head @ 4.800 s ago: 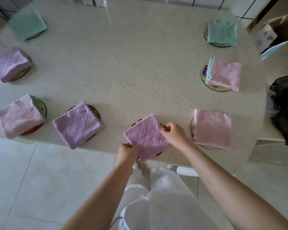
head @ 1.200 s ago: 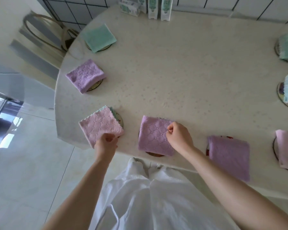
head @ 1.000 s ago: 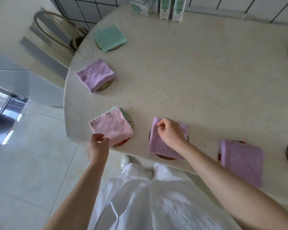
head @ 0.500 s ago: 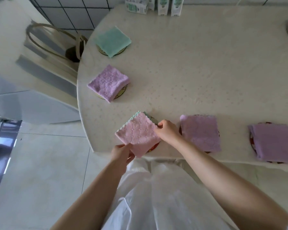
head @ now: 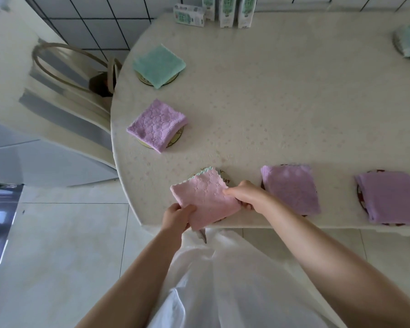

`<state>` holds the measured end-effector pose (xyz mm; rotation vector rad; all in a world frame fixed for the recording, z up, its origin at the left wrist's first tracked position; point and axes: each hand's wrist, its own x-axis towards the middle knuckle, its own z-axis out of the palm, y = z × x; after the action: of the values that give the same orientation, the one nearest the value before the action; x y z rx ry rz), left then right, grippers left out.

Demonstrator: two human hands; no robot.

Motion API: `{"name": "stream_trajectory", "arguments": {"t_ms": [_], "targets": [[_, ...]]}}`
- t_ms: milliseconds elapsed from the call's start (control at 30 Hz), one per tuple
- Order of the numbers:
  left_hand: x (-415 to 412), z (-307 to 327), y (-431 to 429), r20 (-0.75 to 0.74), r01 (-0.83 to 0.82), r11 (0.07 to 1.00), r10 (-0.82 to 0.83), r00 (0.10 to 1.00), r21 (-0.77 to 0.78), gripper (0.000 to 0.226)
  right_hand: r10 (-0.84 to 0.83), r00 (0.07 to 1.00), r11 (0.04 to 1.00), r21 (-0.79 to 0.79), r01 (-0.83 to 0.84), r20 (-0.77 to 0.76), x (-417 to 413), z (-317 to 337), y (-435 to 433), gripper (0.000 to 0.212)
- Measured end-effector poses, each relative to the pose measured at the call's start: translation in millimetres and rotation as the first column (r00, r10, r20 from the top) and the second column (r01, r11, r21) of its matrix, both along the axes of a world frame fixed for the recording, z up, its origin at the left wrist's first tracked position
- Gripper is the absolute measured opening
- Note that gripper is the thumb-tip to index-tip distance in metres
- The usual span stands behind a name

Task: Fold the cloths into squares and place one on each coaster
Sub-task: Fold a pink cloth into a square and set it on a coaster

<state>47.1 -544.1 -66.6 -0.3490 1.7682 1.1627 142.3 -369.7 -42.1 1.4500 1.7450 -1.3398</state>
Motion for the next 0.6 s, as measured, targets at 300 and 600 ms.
{"name": "stream_trajectory", "arguments": {"t_ms": [300, 600], "targets": [[-26, 9, 10, -0.214, 0.168, 0.985, -0.174, 0.961, -0.043, 0.016, -0.166, 0.935, 0.985, -0.013, 0.17, -0.312, 23, -14, -6, 0.022], [-23, -3, 21, -0.325, 0.257, 0.948, -0.307, 0.894, -0.19, 0.02, 0.078, 0.985, 0.981, 0.186, -0.049, -0.153, 37, -37, -9, 0.031]]}}
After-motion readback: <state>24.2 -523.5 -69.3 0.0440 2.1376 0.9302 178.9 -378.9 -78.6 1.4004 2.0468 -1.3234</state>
